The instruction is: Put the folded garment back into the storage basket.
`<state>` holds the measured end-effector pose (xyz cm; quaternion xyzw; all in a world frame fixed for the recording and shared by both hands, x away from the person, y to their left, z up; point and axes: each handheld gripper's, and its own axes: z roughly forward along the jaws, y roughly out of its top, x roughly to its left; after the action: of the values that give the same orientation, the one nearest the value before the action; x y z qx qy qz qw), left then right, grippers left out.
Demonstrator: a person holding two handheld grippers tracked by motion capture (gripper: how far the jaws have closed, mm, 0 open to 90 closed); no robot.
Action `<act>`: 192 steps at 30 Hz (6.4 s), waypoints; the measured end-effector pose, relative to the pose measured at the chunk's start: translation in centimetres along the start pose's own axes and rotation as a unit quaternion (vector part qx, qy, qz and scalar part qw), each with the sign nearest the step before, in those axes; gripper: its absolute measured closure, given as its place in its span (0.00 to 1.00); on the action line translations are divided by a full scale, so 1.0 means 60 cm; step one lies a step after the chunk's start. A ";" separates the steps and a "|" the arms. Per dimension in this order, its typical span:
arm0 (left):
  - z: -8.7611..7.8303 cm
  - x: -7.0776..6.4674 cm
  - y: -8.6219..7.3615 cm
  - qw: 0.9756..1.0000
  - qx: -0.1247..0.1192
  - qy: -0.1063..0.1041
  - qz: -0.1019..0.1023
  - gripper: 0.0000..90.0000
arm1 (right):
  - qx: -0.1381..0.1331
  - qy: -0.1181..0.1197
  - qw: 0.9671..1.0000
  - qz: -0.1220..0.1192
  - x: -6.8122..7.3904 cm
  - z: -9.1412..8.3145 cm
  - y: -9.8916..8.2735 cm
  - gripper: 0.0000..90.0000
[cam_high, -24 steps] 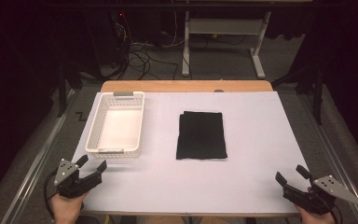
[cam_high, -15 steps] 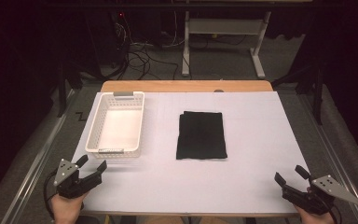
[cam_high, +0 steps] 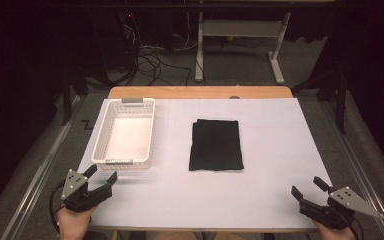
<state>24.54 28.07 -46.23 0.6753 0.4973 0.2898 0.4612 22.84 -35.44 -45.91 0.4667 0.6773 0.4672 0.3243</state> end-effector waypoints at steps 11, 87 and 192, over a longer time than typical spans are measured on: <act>-0.002 -0.023 0.014 1.000 -0.012 -0.013 0.018 0.24 | -0.002 -0.002 1.000 0.009 -0.003 -0.001 -0.001 0.21; 0.094 -0.160 0.065 0.989 -0.001 -0.129 0.079 0.24 | 0.005 0.006 1.000 0.013 -0.005 0.002 -0.002 0.21; 0.305 -0.310 0.181 0.960 0.201 -0.161 0.110 0.24 | 0.007 0.008 1.000 0.022 -0.008 0.003 -0.004 0.21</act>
<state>38.19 3.65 -42.52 0.8423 0.3872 0.1205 0.3551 23.10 -35.85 -46.17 0.4800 0.6726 0.4732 0.3055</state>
